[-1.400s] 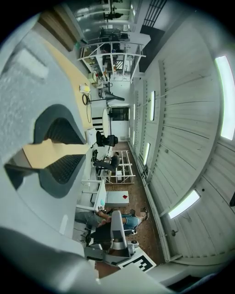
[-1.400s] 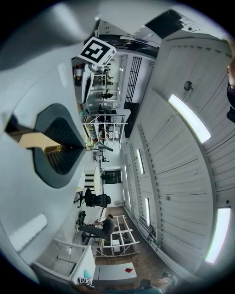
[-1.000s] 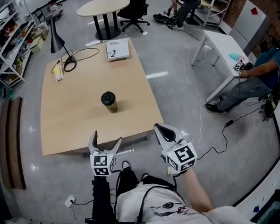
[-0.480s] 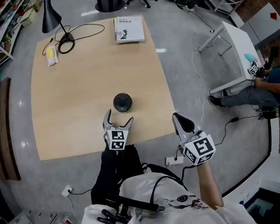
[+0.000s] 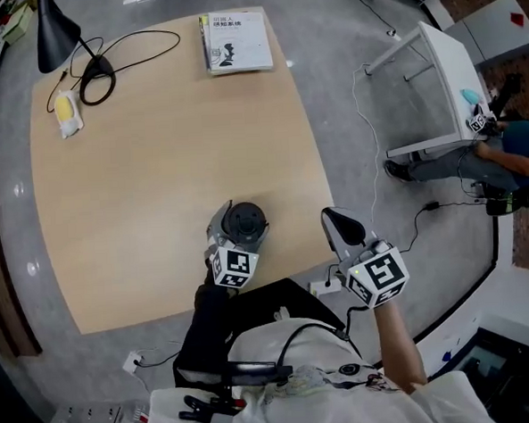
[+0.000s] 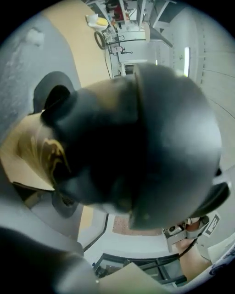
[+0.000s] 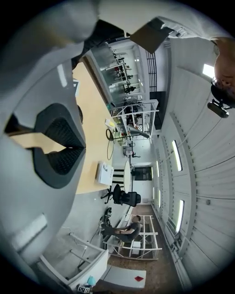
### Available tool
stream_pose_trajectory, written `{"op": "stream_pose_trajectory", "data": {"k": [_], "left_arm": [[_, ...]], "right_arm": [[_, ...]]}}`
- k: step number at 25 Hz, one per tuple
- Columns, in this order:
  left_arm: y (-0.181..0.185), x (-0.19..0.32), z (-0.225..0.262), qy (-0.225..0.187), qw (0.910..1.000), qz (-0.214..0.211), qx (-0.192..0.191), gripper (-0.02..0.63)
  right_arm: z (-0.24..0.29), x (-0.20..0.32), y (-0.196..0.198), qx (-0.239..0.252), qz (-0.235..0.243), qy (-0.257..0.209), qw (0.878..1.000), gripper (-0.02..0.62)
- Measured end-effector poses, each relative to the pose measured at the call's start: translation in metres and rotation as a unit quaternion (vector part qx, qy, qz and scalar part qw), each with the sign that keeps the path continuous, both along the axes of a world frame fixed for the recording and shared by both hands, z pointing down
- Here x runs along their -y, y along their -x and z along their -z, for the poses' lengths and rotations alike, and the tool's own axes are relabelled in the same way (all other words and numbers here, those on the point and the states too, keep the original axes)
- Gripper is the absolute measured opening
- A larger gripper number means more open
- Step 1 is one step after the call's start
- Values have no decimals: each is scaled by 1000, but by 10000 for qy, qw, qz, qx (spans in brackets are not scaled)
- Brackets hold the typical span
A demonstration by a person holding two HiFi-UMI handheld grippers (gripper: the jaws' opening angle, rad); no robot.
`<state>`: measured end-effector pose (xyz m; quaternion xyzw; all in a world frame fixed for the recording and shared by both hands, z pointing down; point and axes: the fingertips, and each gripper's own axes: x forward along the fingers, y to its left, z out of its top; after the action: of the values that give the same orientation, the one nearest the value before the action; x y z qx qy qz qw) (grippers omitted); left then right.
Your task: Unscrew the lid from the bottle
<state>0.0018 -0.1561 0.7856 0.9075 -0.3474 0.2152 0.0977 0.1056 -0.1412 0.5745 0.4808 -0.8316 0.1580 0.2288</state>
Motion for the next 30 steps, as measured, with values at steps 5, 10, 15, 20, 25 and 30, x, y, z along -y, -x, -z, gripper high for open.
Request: {"op": "stream_pose_trajectory", "data": {"k": [5,10,15,20,25,30], "left_arm": [[6,16,0,501,9980,15,-373,421],[10,1,15,936,9935,-46,-652,413],[-7,11,83,502,9929,-552,-926,413],[-21,7,182,-48,9860,-1258,-1089,413],[-32,-8,236,-458,9780,-1810,-928,413],[-36,-29,261,-567,9725,-2104,-819,416]], "right_arm": [[-16,6,-6,-80,-70,224,9997,6],[-31,3,6,81,116,456,9989,5],[4,20,68,395,1700,-24,9846,154],[66,11,130,428,3774,-351,9244,433],[92,-15,150,-82,5152,-238,8567,479],[113,-44,162,47,5781,-277,8155,489]]}}
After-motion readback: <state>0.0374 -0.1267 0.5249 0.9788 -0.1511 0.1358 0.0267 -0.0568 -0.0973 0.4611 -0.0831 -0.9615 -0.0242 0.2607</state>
